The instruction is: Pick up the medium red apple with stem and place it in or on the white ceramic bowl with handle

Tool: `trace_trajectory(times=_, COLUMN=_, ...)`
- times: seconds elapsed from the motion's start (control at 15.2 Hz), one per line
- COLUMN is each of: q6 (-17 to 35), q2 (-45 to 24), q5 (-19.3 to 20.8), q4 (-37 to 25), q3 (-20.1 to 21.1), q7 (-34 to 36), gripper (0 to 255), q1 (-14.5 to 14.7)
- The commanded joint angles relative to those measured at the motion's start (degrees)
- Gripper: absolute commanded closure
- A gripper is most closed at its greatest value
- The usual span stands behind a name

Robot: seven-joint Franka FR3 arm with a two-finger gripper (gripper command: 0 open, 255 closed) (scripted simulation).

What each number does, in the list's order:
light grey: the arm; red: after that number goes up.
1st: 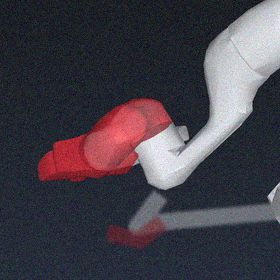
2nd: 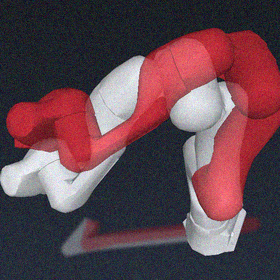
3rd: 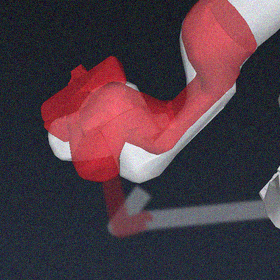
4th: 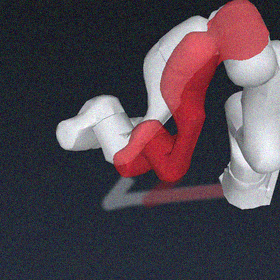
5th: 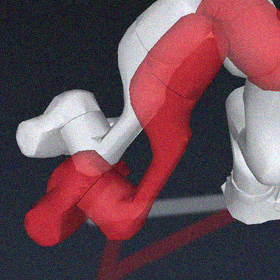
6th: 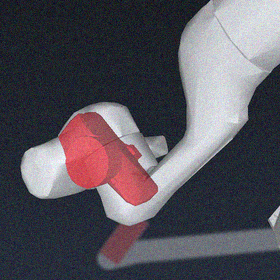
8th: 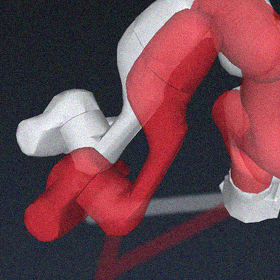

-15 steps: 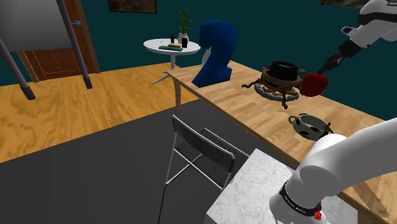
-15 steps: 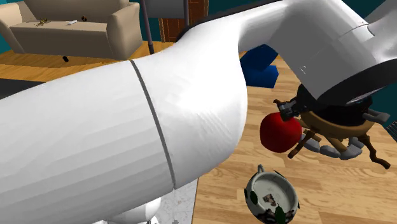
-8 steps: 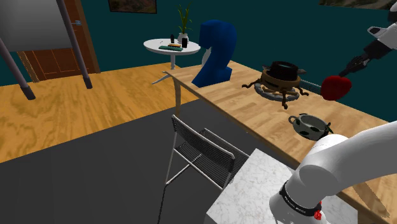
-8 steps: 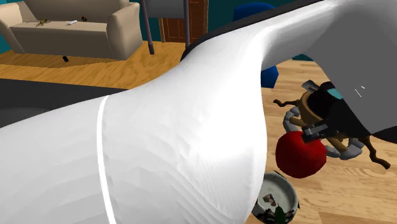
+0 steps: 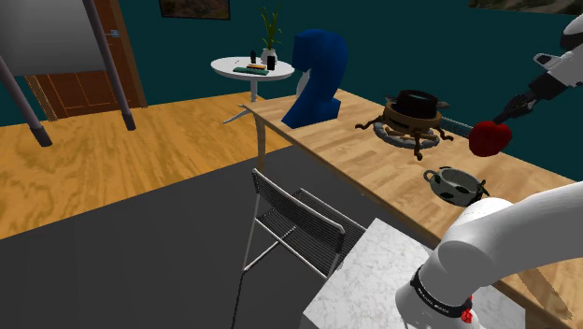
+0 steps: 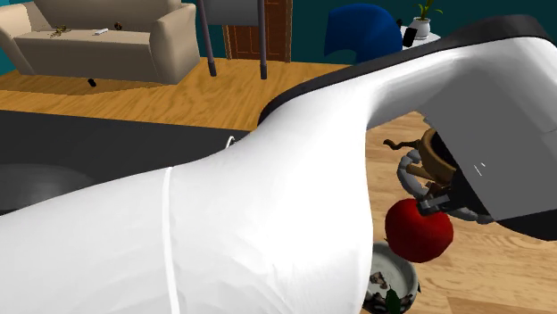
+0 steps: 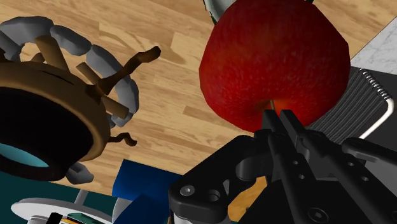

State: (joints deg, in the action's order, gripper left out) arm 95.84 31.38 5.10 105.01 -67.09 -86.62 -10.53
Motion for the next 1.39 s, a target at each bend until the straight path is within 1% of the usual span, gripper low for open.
trace_trajectory(times=0.0, q6=1.5, q2=0.3, q5=0.3, q4=1.7, q3=-0.1, q7=-0.2, gripper=255, q1=-0.3)
trace_trajectory(times=0.59, q6=7.7, q2=1.2, q5=1.5, q4=8.5, q3=-1.8, q7=-1.5, gripper=255, q1=-1.0)
trace_trajectory(times=1.12, q6=13.3, q2=1.3, q5=2.3, q4=13.6, q3=-4.5, q7=-2.9, gripper=255, q1=-0.6)
trace_trajectory(times=1.32, q6=13.5, q2=1.3, q5=2.3, q4=13.9, q3=-4.6, q7=-2.9, gripper=255, q1=-0.5)
